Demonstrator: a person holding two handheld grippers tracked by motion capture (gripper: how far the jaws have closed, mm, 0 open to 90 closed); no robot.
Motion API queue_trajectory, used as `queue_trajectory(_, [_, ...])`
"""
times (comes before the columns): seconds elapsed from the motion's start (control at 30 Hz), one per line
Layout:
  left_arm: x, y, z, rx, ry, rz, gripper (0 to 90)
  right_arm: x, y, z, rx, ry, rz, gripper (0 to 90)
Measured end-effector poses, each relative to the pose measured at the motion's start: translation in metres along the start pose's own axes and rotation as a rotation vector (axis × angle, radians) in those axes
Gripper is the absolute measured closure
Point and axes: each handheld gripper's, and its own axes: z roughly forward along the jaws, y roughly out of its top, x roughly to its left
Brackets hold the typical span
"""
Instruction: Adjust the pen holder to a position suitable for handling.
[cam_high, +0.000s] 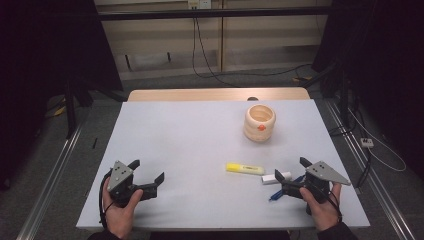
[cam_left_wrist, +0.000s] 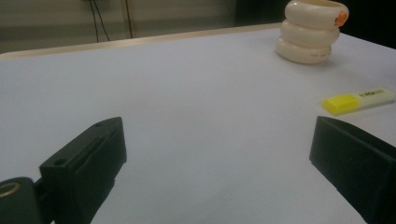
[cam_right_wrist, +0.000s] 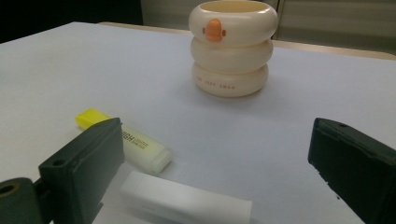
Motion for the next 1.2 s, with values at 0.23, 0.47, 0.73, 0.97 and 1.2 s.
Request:
queue_trajectory(0.23, [0.000,0.000,0.000,0.002,-0.007,0.003,3.9,0.000,0.000,0.000,0.004,0.004,0.003,3.4])
queue_trajectory(0.47, [0.000,0.000,-0.001,0.005,-0.007,0.004,3.9,0.000,0.002,0.003,0.014,0.018,0.003,3.4])
queue_trajectory(0.73, [-0.001,0.001,0.003,0.009,-0.021,0.006,4.2,-0.002,0.008,0.007,0.053,0.017,0.002,4.8])
queue_trajectory(0.97, [0.000,0.001,0.005,0.030,-0.017,-0.001,4.1,-0.008,0.017,0.015,0.070,0.006,-0.001,5.8])
queue_trajectory(1.2, [0.002,0.000,0.003,0.025,-0.044,-0.003,4.1,-0.014,0.031,0.030,0.088,-0.013,-0.035,5.8])
